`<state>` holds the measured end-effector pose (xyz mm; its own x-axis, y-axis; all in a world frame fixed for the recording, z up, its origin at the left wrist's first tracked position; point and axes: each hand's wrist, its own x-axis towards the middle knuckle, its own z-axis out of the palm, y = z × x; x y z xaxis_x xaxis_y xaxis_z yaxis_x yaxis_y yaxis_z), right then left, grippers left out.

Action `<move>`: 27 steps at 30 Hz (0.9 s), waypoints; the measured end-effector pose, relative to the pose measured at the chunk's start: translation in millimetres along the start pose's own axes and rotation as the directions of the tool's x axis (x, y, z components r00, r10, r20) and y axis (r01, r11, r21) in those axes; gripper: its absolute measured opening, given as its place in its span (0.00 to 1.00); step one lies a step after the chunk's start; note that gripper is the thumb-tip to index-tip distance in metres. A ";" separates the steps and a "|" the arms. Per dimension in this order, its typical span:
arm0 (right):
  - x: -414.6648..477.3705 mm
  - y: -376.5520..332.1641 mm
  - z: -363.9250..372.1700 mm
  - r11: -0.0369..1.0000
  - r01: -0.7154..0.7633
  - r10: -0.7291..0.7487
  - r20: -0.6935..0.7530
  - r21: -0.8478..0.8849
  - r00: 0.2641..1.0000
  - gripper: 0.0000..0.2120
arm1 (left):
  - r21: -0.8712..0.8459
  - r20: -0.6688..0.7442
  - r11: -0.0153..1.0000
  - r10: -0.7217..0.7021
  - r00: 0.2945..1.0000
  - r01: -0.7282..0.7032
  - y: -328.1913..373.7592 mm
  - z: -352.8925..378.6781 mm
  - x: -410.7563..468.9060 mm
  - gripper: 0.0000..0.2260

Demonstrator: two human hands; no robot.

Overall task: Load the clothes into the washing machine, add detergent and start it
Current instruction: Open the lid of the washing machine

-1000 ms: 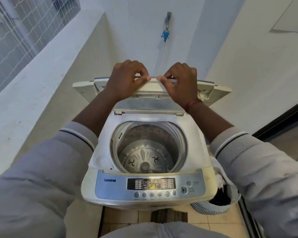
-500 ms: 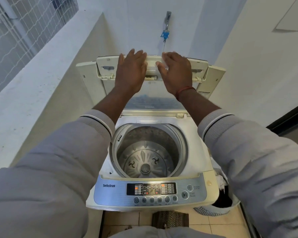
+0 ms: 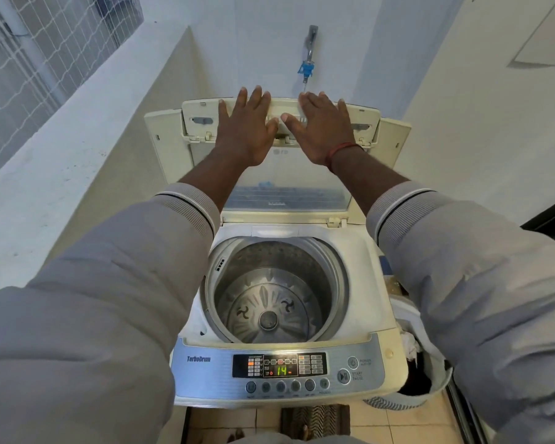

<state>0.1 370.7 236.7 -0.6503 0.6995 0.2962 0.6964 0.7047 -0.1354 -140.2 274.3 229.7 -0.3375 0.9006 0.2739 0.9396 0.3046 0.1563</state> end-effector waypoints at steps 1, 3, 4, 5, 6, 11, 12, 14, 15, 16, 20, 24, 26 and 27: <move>1.2 0.1 -0.1 1.000 0.000 0.000 0.004 -0.003 1.000 0.34 | -0.003 0.003 1.000 -0.001 1.000 0.001 -0.2 0.2 1.3 0.26; 3.6 0.5 -0.4 1.000 0.000 0.000 0.016 -0.005 1.000 0.34 | -0.008 0.008 1.000 -0.002 1.000 0.002 -0.3 0.2 3.7 0.26; 5.0 0.7 -0.5 1.000 -0.001 0.001 0.021 -0.003 1.000 0.34 | -0.009 0.011 1.000 -0.002 1.000 0.003 -0.5 0.1 5.1 0.26; 6.3 1.0 -0.6 1.000 -0.004 0.004 0.026 -0.001 1.000 0.34 | -0.010 0.015 1.000 -0.005 1.000 0.005 -0.5 -0.3 6.1 0.26; 7.4 1.2 -0.7 1.000 -0.006 0.006 0.030 0.001 1.000 0.34 | -0.012 0.017 1.000 -0.007 1.000 0.008 -0.6 -0.4 7.0 0.26; 6.1 1.3 -1.7 1.000 -0.001 0.001 0.043 0.012 0.999 0.34 | -0.025 0.015 1.000 -0.005 1.000 0.005 -1.0 -1.4 5.8 0.26; 5.4 1.4 -2.3 1.000 0.001 -0.001 0.047 0.016 0.999 0.34 | -0.024 0.013 1.000 -0.004 1.000 0.005 -0.7 -1.9 5.0 0.25; 3.5 1.4 -4.4 1.000 0.004 -0.005 0.059 0.021 0.998 0.35 | -0.025 0.010 1.000 0.003 1.000 -0.002 0.0 -3.5 2.6 0.25; 2.2 1.3 -5.8 1.000 0.006 -0.008 0.067 0.022 0.998 0.35 | -0.030 0.012 1.000 0.005 1.000 -0.005 0.4 -4.4 1.3 0.25; 1.1 1.1 -7.1 1.000 0.008 -0.010 0.078 0.025 0.997 0.35 | -0.035 0.015 0.999 0.005 1.000 -0.004 0.5 -4.7 0.3 0.25; -4.6 1.4 -12.5 0.999 0.009 -0.014 0.131 0.036 0.991 0.36 | -0.036 0.023 0.999 0.007 1.000 -0.006 1.3 -6.6 -5.1 0.25; -9.5 0.8 -18.1 1.000 0.013 -0.016 0.174 0.021 0.985 0.36 | -0.037 0.027 0.999 0.019 0.999 -0.018 0.6 -7.3 -10.7 0.26; -10.7 0.6 -20.0 1.000 0.019 -0.021 0.191 0.013 0.981 0.37 | -0.029 0.031 0.999 0.025 0.999 -0.024 -0.1 -7.9 -11.7 0.26; -10.6 0.8 -21.6 1.000 0.022 -0.023 0.202 0.009 0.979 0.37 | -0.024 0.038 0.999 0.028 0.999 -0.027 -0.1 -9.0 -11.3 0.26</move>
<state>14.1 361.3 253.9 -0.7143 0.6924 0.1023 0.6793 0.7210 -0.1371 -137.0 261.3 235.1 -0.3085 0.9199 0.2420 0.9467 0.2723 0.1718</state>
